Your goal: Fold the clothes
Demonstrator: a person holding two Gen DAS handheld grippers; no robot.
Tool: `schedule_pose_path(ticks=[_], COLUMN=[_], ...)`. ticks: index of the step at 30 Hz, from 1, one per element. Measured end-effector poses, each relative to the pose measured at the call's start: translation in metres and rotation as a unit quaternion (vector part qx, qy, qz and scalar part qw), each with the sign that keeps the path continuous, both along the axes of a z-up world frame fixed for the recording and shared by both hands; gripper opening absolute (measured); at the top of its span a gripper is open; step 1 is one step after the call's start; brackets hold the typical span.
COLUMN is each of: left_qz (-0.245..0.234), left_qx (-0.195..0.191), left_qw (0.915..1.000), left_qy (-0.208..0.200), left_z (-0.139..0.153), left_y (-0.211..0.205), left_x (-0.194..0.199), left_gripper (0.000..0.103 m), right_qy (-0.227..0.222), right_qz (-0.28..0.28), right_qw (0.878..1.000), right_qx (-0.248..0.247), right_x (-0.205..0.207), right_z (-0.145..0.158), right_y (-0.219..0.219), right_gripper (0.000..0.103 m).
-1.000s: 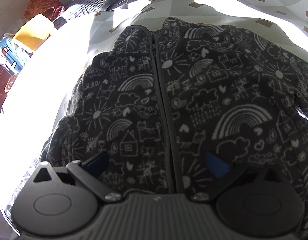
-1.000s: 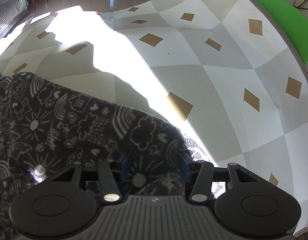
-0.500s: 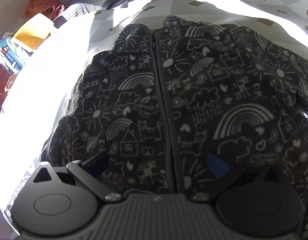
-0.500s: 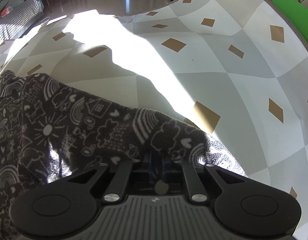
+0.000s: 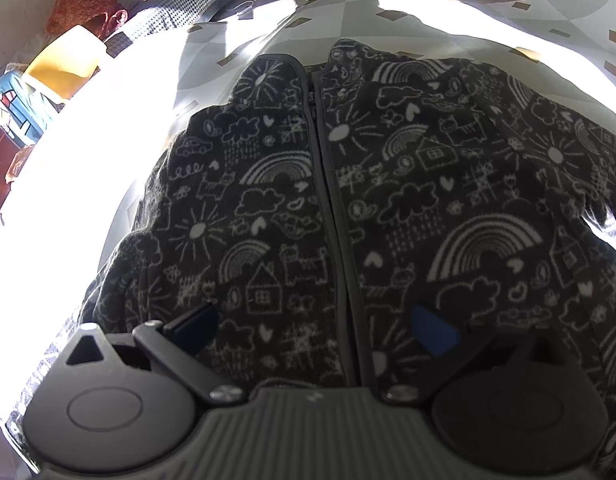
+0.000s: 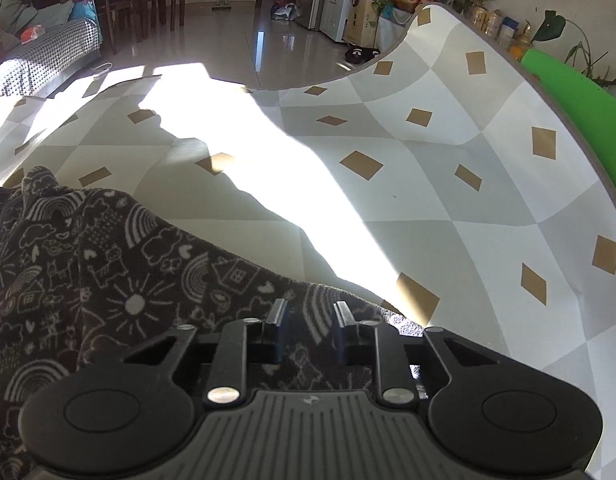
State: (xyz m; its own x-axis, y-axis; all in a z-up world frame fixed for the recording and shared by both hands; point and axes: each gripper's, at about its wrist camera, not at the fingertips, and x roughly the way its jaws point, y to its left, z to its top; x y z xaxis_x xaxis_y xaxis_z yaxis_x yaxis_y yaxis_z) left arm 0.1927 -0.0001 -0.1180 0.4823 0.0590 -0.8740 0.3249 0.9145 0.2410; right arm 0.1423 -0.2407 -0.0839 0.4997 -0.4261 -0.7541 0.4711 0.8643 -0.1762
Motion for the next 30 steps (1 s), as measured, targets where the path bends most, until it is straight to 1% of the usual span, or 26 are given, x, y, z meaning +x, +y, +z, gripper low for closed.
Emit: schedule_pose_path(ticks=[2,6,8,16,20,22,24,26,28,30], left_qz=[0.0,-0.008,-0.012,-0.011,-0.008,-0.007,-0.005,-0.004,-0.002,-0.002], left_qx=[-0.003,-0.004,-0.001,-0.004,-0.007,-0.008,-0.009,-0.01,-0.011,-0.013], left_qw=[1.0,1.0,0.9999,0.9999,0.9999,0.9999,0.9999,0.9999,0.9999,0.9999], left_qy=[0.0,-0.004,-0.008,-0.011,-0.01,-0.01,-0.009,-0.009,-0.008,-0.009], left_z=[0.001,0.003,0.003,0.006,0.007,0.008,0.008,0.009,0.009,0.01], left_y=[0.001,0.001,0.0,0.005,0.008,0.009,0.01,0.011,0.012,0.013], left_x=[0.0,-0.004,-0.007,-0.01,-0.009,-0.009,-0.009,-0.008,-0.008,-0.008], left_gripper=[0.103,0.103,0.103,0.103,0.103,0.103,0.103,0.103,0.103,0.103], right_qy=[0.017,0.039,0.05,0.094,0.076,0.057,0.046,0.04,0.037,0.034], right_qz=[-0.022,-0.057,-0.074,-0.138,-0.139,-0.14,-0.133,-0.124,-0.116,-0.111], right_qw=[1.0,0.997,0.995,0.983,0.985,0.984,0.984,0.986,0.987,0.987], right_qx=[0.002,0.022,0.032,0.078,0.074,0.095,0.105,0.106,0.105,0.108], right_x=[-0.005,-0.013,-0.017,-0.03,-0.032,-0.034,-0.034,-0.032,-0.028,-0.025], right_z=[-0.004,-0.009,-0.012,-0.025,-0.029,-0.03,-0.029,-0.029,-0.028,-0.027], right_y=[-0.008,-0.015,-0.018,-0.03,-0.029,-0.033,-0.033,-0.032,-0.029,-0.026], right_gripper=[0.038,0.04,0.043,0.047,0.05,0.049,0.042,0.022,0.016,0.014])
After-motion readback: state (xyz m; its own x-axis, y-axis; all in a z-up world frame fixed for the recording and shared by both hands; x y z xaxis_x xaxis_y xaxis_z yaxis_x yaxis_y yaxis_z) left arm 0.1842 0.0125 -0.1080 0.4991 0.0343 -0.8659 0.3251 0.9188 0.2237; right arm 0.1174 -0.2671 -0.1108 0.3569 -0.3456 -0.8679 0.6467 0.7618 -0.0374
